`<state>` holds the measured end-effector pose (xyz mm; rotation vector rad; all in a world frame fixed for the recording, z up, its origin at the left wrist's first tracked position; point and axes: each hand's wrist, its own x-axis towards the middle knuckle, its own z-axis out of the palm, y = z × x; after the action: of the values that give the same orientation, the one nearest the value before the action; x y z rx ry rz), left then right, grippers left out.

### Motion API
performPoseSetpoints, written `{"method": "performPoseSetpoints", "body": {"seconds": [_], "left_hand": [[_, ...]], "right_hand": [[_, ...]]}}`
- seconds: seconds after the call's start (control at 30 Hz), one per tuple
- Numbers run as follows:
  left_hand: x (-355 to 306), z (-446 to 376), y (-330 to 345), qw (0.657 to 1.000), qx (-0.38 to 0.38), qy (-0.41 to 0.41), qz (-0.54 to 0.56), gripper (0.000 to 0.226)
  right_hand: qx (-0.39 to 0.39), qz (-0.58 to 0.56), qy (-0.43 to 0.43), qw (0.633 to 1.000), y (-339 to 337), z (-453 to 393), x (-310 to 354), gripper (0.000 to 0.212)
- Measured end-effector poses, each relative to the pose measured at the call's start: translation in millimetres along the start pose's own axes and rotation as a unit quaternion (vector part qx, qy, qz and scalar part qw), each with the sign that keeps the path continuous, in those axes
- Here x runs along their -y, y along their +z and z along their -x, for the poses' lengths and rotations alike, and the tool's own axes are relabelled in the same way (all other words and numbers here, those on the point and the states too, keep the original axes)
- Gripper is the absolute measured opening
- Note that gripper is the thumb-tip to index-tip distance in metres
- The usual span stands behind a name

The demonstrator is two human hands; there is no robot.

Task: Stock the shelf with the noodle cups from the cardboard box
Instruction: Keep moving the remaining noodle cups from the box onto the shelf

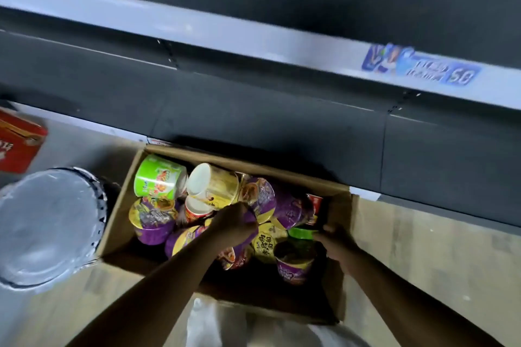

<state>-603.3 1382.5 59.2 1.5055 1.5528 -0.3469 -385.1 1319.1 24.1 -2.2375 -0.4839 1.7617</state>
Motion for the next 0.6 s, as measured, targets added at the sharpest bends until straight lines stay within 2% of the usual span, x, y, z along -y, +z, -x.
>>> {"method": "performPoseSetpoints", "body": {"seconds": [0.07,0.2,0.27,0.37,0.5,0.6], "left_hand": [[5.3,-28.5,22.5,1.000,-0.013,-0.011,0.004,0.039],[14.8,-81.1,54.8,0.998,-0.055,-0.020,-0.017,0.035],[20.2,-104.3,67.0,0.996,-0.083,-0.005,-0.018,0.040],[27.2,-131.9,86.1,0.992,-0.124,0.019,-0.030,0.051],[23.9,-156.0,105.7,0.976,-0.206,0.059,-0.047,0.045],[16.1,-166.2,109.9,0.971,-0.236,0.045,0.018,0.051]], "right_hand": [[-0.011,0.003,-0.028,1.000,14.4,-40.7,-7.7,0.009],[-0.046,0.025,-0.039,0.998,22.5,-164.4,-48.3,0.052],[-0.077,0.061,-0.027,0.995,18.6,-173.6,-35.1,0.061],[-0.092,0.193,-0.017,0.977,15.2,-173.4,-14.7,0.050],[-0.042,0.200,-0.066,0.977,14.5,-204.4,-17.5,0.049],[-0.014,0.203,-0.053,0.978,20.4,-226.8,-28.0,0.047]]}}
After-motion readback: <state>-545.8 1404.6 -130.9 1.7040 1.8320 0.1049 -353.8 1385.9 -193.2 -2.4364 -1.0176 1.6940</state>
